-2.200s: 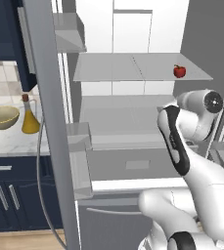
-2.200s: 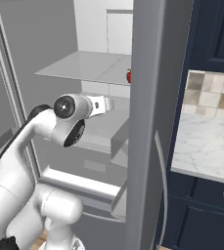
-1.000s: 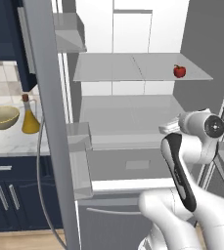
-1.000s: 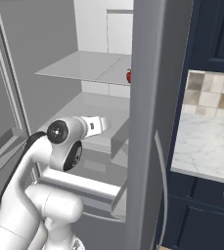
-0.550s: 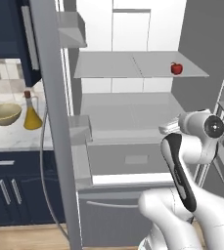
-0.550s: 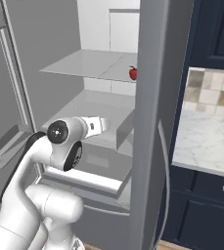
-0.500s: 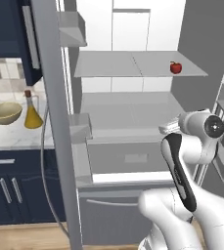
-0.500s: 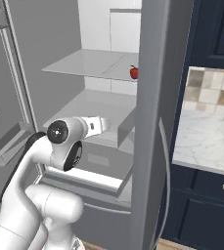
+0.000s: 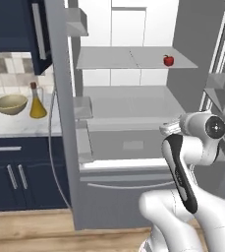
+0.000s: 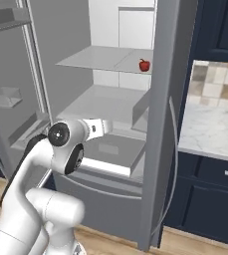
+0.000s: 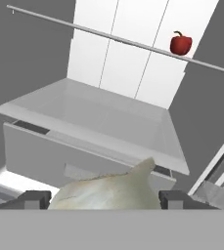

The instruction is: Retrieve the bottle and the shaker from the cabinet and place them next to the mixing bowl on the counter. Then add garlic from the fridge to the mixing bowl.

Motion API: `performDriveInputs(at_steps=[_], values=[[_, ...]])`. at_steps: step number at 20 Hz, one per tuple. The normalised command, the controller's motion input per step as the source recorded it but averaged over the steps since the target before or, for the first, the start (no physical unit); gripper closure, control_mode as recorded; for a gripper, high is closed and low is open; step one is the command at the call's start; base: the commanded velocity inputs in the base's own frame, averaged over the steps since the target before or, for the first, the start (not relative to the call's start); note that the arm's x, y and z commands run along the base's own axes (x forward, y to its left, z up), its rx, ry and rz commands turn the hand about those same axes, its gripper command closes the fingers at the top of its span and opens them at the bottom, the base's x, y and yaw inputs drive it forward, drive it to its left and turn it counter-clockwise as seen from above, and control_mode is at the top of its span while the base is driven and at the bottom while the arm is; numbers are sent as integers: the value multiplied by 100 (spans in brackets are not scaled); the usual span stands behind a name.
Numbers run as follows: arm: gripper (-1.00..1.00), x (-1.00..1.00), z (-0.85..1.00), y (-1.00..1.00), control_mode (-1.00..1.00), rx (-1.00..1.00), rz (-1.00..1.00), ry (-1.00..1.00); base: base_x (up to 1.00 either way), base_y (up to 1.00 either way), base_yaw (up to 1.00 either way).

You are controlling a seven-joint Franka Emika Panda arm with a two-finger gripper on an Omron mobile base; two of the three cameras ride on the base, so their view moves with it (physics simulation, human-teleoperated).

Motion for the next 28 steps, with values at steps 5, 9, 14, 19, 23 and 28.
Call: performDriveInputs(at_steps=[5, 9, 14, 19, 23, 28], values=[[100, 0, 0, 0, 100, 0, 0, 0, -54, 15, 0], [100, 0, 0, 0, 100, 0, 0, 0, -54, 24, 0], [100, 0, 0, 0, 100, 0, 0, 0, -41, 42, 0], [100, 0, 0, 0, 100, 0, 0, 0, -17, 65, 0], [100, 0, 0, 0, 100, 0, 0, 0, -12, 67, 0], [100, 0, 0, 0, 100, 0, 0, 0, -28, 47, 0]])
